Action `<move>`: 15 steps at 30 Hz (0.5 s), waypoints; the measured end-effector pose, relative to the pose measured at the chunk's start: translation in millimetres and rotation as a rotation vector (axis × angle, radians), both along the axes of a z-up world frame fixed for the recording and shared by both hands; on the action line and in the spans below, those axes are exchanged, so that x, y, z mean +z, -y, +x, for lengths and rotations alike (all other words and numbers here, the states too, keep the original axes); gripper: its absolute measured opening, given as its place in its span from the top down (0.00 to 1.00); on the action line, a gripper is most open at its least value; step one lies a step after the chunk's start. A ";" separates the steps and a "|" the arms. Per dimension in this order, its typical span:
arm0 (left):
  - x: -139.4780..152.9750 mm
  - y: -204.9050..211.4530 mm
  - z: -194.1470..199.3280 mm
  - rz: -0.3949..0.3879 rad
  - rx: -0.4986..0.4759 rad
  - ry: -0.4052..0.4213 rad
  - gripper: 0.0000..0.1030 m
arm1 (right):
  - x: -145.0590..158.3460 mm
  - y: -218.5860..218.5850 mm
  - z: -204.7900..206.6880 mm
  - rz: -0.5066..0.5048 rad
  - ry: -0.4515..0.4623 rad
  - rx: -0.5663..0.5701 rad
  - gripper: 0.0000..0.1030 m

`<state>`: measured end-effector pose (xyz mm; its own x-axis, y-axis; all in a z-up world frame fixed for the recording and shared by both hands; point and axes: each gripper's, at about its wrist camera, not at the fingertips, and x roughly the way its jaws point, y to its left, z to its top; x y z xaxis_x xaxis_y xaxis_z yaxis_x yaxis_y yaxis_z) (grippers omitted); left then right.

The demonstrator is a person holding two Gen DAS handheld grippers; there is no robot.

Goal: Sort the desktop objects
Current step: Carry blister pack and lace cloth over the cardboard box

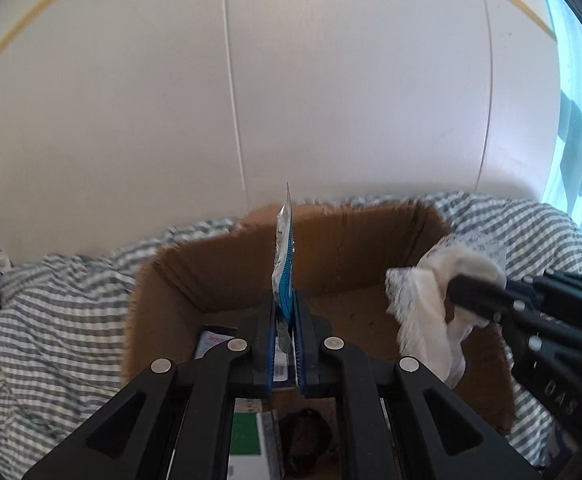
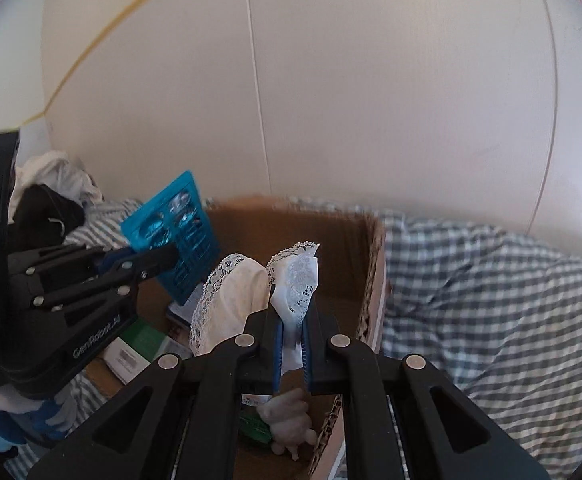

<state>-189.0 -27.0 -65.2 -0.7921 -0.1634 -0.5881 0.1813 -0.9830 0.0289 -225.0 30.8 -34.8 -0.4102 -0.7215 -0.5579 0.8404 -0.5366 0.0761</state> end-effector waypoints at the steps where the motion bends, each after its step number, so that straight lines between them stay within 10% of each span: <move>1: -5.5 -0.3 -5.2 0.000 -0.004 0.013 0.92 | -5.4 3.2 -2.8 0.013 0.006 0.001 0.93; 15: -30.3 13.2 -23.1 0.050 0.002 0.104 0.87 | -30.2 22.6 1.9 0.072 0.009 0.040 0.91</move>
<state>-212.0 -40.2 -95.5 -0.7263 -0.1332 -0.6744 0.1819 -0.9833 -0.0016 -223.2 8.1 -65.0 -0.3767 -0.6949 -0.6126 0.8606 -0.5071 0.0460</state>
